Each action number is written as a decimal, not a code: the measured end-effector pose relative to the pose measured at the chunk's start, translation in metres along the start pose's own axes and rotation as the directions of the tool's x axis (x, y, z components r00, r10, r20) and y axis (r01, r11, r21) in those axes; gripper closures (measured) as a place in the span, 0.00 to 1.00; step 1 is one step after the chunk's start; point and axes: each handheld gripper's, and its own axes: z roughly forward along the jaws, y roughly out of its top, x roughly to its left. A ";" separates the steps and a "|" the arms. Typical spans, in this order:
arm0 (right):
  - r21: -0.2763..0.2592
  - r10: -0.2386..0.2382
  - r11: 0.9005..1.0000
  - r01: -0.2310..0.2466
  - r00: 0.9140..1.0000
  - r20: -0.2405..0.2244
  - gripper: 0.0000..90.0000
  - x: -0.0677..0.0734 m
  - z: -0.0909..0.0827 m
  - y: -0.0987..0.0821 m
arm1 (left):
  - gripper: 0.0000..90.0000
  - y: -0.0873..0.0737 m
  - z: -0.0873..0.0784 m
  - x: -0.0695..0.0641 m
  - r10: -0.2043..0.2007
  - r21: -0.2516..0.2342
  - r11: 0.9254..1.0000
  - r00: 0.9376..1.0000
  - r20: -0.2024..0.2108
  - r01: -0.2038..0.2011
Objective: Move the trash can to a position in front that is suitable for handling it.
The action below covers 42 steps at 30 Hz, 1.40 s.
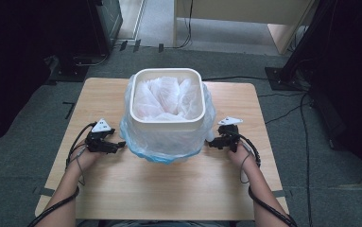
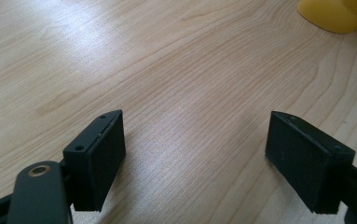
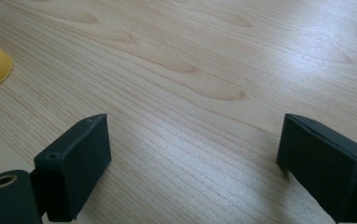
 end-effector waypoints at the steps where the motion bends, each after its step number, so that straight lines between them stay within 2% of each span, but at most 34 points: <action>1: 0.000 0.000 1.000 0.000 1.000 0.000 0.11 0.000 0.000 0.000 | 0.22 0.000 0.000 0.000 0.000 0.000 1.000 1.000 0.000 0.000; 7: 0.001 0.001 1.000 -0.001 1.000 0.000 0.11 0.000 0.000 0.000 | 0.22 0.000 0.000 -0.001 0.014 0.005 1.000 1.000 -0.010 -0.014; 13: 0.000 0.001 1.000 -0.001 1.000 0.000 0.11 0.000 0.000 0.000 | 0.22 0.001 0.001 -0.002 0.002 0.003 1.000 1.000 -0.021 -0.002; 31: 0.001 0.001 1.000 -0.001 1.000 0.000 0.11 0.000 0.000 0.000 | 0.22 0.005 0.006 0.004 0.012 0.003 1.000 1.000 -0.011 -0.012; 36: 0.013 0.012 1.000 -0.012 1.000 0.011 0.05 -0.001 0.002 0.001 | 0.22 0.005 0.006 0.004 0.011 0.003 1.000 1.000 -0.014 -0.011; 42: 0.015 0.014 1.000 -0.014 1.000 0.014 0.04 -0.001 0.002 0.002 | 0.22 0.005 0.006 0.004 0.003 0.004 1.000 1.000 -0.022 -0.003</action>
